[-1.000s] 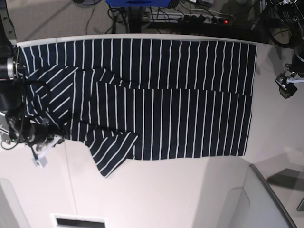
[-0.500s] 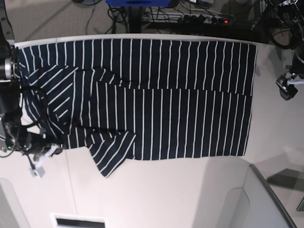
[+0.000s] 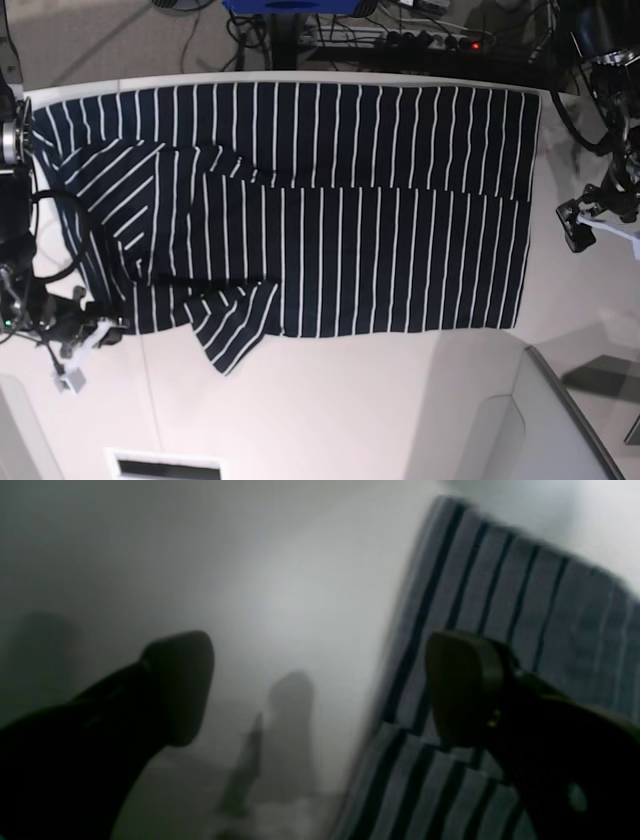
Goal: Layout the t-shirt on the table in an organized manner, then fold the t-shirt properly
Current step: 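Grasp the shirt's hem-side corners with both grippers, then lift the hem-side corners and fold them toward the collar edge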
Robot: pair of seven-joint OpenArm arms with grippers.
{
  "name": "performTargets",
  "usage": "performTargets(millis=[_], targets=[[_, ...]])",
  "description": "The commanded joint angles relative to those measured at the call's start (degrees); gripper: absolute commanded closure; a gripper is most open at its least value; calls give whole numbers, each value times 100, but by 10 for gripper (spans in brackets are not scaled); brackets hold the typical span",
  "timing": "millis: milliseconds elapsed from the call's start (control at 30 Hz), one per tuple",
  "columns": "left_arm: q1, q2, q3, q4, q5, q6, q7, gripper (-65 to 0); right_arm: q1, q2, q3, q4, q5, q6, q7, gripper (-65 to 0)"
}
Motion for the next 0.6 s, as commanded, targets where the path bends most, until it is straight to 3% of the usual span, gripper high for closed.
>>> performTargets(millis=[0,133,400,567], targets=[[-196,-32,52,-8,134,-9,-108,-650,188,114,37,61,78,24,116,0],[-969,20,535,-782,811,-17,-108,-650,92,123,37,96,87,24,125,0],[-2824,11,1265,-3103,837,-17,-152,-650,-23,149,37,96,95,24,125,0],[-3659,47,1283,-4562,872,-9,-925,-650,-93,158,37,96,104,50,125,0]])
